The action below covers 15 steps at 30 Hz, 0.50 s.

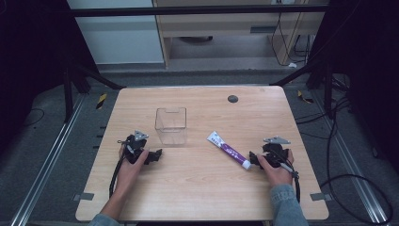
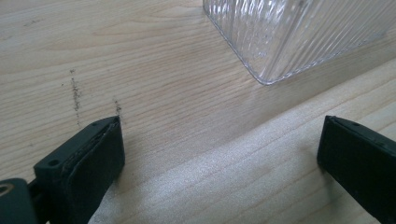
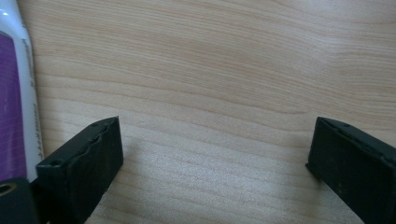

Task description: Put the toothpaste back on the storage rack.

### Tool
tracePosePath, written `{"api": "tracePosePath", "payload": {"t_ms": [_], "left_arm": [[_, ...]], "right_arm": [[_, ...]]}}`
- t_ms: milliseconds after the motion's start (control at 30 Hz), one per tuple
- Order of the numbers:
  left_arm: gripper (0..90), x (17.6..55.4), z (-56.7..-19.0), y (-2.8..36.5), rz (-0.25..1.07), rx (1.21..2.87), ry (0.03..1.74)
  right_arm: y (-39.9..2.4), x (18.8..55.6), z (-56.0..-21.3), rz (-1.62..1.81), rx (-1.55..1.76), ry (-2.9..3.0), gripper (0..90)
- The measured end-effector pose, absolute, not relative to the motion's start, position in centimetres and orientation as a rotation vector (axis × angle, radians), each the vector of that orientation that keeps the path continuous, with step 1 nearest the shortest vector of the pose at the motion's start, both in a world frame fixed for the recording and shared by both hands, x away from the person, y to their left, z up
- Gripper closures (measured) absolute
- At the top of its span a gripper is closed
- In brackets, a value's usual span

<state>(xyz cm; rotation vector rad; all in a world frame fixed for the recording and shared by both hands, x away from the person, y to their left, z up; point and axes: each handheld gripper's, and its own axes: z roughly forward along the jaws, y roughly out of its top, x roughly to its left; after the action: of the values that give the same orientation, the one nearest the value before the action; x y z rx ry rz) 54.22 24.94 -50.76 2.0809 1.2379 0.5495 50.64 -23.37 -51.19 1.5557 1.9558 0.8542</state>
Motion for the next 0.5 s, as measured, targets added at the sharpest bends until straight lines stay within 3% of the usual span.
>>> {"api": "tracePosePath", "payload": {"t_ms": [133, 367, 500], "left_arm": [[0.0, 54.2, -50.8, 24.9, 0.549, 2.081, 1.24], [0.0, 54.2, -50.8, 24.9, 0.549, 2.08, 1.241], [0.0, 54.1, -50.8, 24.9, 0.554, 2.074, 1.252]], "right_arm": [[-23.5, 49.9, -50.5, 0.864, 1.522, 1.989, 17.5], [-23.1, 45.9, -47.9, 0.823, 1.391, 2.089, 15.1], [-22.3, 44.8, -46.9, 0.859, 1.351, 2.152, 21.5]]}}
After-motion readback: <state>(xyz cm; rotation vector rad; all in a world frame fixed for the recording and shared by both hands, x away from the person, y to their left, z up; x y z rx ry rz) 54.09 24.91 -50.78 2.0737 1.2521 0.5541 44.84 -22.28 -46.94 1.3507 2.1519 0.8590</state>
